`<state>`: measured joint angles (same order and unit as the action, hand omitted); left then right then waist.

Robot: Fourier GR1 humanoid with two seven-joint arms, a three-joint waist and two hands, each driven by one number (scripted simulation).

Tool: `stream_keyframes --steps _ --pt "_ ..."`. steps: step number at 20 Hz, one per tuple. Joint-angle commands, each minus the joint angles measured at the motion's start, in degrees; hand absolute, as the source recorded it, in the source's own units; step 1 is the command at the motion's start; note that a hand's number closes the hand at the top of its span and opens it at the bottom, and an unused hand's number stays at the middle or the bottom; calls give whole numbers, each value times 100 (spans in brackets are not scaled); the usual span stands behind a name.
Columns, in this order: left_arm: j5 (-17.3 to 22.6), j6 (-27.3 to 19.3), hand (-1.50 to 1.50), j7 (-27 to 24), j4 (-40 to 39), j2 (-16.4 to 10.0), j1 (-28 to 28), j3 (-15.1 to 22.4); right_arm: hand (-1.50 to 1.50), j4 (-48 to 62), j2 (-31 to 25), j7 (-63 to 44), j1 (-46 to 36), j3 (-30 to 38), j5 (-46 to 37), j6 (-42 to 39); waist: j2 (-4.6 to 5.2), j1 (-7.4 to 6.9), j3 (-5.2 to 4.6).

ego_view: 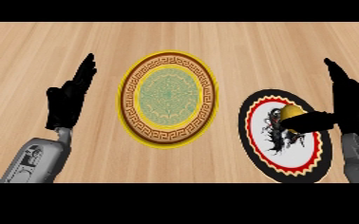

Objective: Pick the lemon from the plate and place it in the plate

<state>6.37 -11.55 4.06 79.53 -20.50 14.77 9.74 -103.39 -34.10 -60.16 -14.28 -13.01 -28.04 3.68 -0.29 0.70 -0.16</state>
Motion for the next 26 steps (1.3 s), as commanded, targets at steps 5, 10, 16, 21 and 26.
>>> stream_keyframes --steps 5,10,16,21,26 --pt "-174 83 0 335 411 -3 7 -35 -150 102 -208 -649 -184 681 866 -1144 21 -68 15" --pt "-291 138 0 9 34 283 -22 -88 -150 628 168 -396 -163 513 611 -1099 32 -75 14" --pt "-285 274 0 196 296 177 -39 -236 -150 1488 248 60 -66 471 558 -1243 33 -99 17" --pt "-514 249 0 212 342 496 -84 -214 -150 1813 726 76 -235 399 211 -1270 29 -87 16" --pt "-550 549 0 -83 -144 443 -59 -578 -150 1921 759 357 -25 647 156 -1517 31 -64 15"
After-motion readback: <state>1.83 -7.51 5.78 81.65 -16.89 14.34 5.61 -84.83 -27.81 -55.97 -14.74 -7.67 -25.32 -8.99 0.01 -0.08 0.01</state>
